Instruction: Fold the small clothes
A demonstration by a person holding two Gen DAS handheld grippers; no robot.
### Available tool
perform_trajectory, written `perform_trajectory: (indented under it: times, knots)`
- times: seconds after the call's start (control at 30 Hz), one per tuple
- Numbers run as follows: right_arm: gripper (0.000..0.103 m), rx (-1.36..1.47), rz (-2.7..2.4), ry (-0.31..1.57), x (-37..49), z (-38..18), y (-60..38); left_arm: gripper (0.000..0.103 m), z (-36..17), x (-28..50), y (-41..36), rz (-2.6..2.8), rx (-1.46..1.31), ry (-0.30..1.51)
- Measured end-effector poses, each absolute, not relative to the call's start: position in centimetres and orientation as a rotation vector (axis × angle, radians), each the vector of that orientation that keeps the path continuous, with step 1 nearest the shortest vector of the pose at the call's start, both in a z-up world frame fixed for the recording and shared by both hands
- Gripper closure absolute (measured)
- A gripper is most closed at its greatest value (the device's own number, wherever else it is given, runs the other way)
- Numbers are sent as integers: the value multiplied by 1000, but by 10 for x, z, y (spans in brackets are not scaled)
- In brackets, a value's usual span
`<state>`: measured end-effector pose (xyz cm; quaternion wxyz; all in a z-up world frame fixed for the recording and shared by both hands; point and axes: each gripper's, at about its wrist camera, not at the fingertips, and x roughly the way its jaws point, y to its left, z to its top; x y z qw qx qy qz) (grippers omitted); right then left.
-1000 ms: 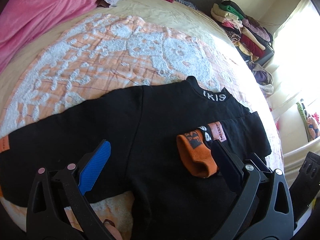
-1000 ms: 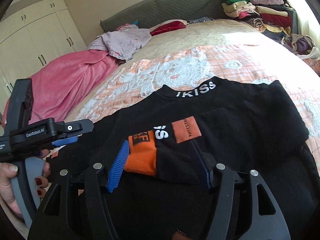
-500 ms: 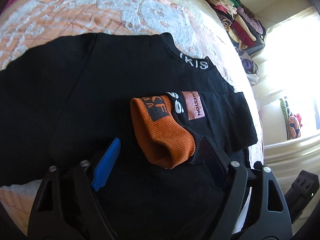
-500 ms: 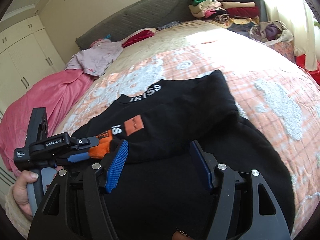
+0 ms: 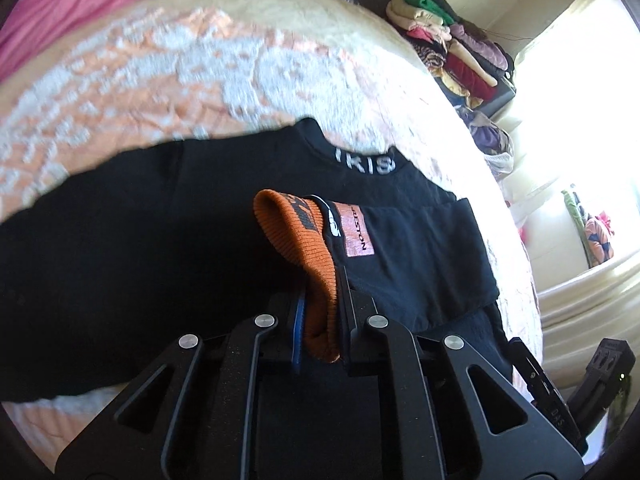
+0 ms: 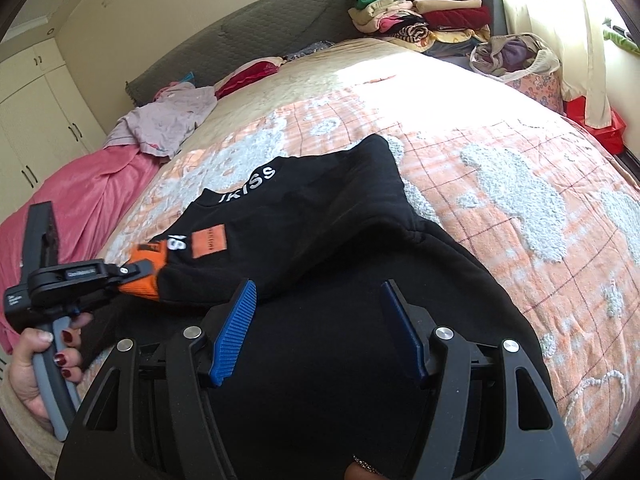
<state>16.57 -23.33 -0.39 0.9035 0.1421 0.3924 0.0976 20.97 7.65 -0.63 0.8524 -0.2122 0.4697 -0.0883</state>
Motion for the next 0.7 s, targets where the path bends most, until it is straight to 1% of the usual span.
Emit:
perform_trajectory:
  times: [0.13,0.2,0.37,0.47,0.57,0.7]
  knots:
    - [40,297,185,824,170,-8,-231,96,2,208,84,-160,-398,968]
    - [40,285,171,828,173,-8,-230,95,0,210,84,-156,-381,987]
    - [40,254,135,836,184,-7,-230,83,5,202,96,-98,-343,959]
    - [40,223,140,828,193,-4,-227,82,11,196,99,-81,-330,940]
    - [40,185,151,835,205,-2,-219,76,13,198,93,-90,-307,948]
    - [38,152,174,855,219,-3,-203,75,4,202,75,-117,-258,987]
